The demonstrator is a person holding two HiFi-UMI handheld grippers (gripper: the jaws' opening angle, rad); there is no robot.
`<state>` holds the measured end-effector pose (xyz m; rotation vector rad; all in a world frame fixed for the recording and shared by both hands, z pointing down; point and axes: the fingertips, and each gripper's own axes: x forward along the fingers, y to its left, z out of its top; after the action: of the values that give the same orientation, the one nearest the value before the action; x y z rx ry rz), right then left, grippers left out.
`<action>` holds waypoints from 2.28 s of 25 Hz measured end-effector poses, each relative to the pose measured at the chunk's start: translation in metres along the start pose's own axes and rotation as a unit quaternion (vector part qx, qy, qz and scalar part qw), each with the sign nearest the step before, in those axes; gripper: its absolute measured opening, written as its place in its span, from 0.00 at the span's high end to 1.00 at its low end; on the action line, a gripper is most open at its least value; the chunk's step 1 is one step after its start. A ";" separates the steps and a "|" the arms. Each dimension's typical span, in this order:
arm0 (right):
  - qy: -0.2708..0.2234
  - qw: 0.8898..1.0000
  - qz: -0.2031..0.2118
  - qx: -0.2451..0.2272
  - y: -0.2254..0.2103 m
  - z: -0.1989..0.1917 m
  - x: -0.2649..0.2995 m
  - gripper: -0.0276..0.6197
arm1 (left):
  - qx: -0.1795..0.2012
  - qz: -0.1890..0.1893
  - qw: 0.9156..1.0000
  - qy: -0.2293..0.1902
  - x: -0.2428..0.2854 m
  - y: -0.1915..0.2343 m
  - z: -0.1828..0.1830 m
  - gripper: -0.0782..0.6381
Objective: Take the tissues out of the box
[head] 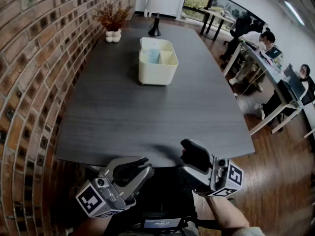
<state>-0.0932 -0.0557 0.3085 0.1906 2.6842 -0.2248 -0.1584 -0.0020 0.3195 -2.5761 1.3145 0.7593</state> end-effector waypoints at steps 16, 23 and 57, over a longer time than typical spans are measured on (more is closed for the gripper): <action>0.018 0.999 -0.003 0.029 -0.020 -0.010 0.009 0.55 | 0.076 0.017 0.996 0.042 0.016 0.030 0.032 0.84; 0.000 0.999 0.002 0.048 -0.018 -0.006 0.002 0.55 | 0.108 -0.005 0.990 0.092 0.058 0.055 0.027 0.80; -0.038 0.994 0.006 0.101 -0.010 0.009 -0.009 0.55 | 0.301 -0.086 0.609 0.729 0.187 0.386 -0.088 0.18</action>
<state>-0.0837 -0.0684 0.3055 0.2532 2.5819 -0.4906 -0.3404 -0.4002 0.3372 -2.2583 1.0158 -1.9101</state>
